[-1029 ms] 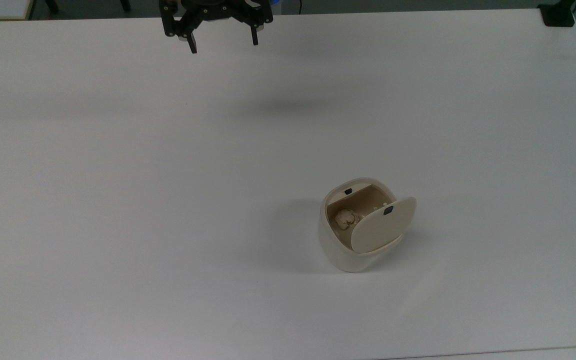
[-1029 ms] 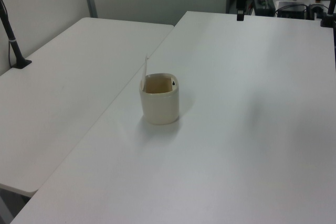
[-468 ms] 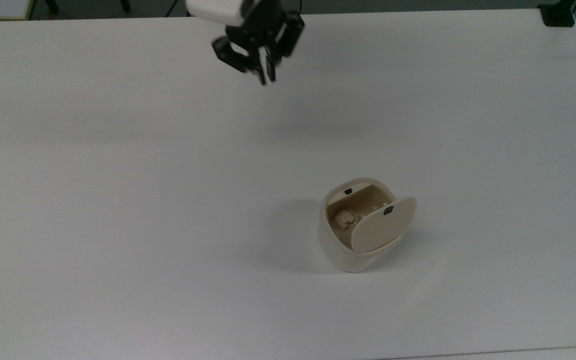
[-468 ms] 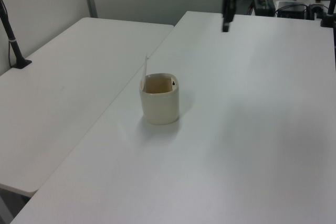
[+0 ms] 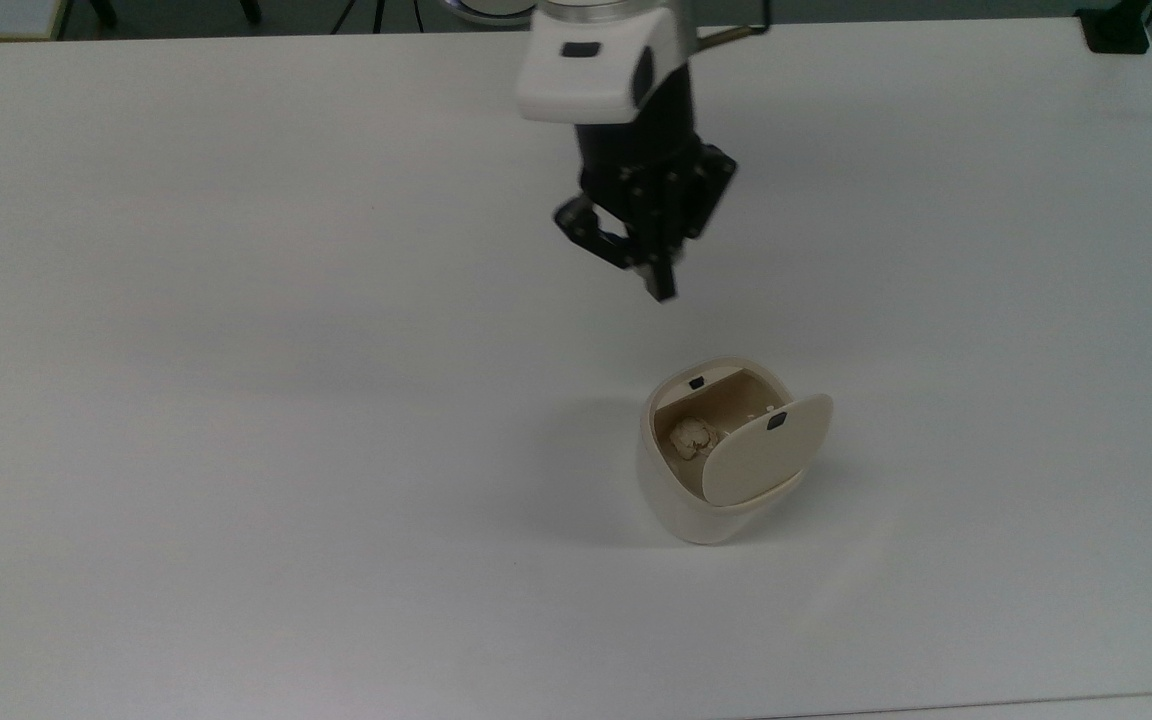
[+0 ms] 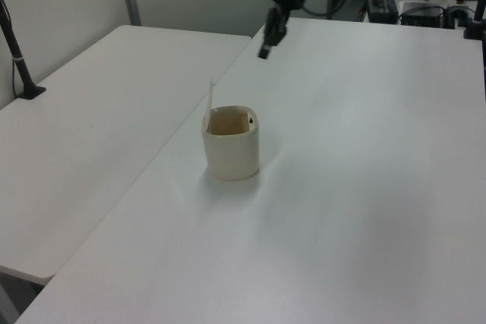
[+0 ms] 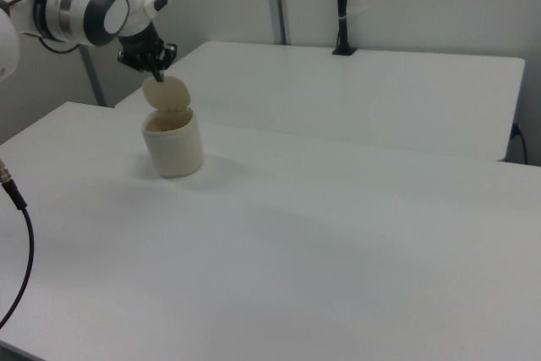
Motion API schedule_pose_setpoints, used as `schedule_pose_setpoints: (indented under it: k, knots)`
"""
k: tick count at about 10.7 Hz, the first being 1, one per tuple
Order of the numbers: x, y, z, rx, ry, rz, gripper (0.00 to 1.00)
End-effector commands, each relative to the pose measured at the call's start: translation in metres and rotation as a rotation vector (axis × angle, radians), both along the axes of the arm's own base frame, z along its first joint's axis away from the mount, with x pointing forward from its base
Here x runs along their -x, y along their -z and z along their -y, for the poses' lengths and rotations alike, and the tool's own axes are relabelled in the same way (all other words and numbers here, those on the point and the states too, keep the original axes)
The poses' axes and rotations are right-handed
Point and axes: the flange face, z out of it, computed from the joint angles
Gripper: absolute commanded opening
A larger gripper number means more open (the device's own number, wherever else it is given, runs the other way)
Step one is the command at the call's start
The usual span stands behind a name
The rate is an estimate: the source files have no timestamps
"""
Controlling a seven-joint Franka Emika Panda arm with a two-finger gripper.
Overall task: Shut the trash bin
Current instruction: 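Lower the gripper onto the open lid of the bin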
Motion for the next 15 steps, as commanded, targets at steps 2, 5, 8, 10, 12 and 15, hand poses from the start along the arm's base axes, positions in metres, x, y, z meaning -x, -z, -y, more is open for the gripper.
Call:
schedule_pose_setpoints:
  k: [2,5,8,10,12,15]
  knots:
    - [-0.040,0.013,-0.051,-0.120,0.068,0.234,0.00]
    - [-0.054,0.027,-0.069,-0.146,0.063,0.339,0.00]
    - [-0.050,0.049,-0.079,-0.100,0.033,0.306,0.00]
    - [-0.048,0.053,-0.074,-0.062,0.025,0.235,0.00]
    - [-0.042,0.052,-0.067,-0.032,0.019,0.145,0.00]
    - [-0.038,0.076,-0.058,-0.002,0.029,0.036,0.00]
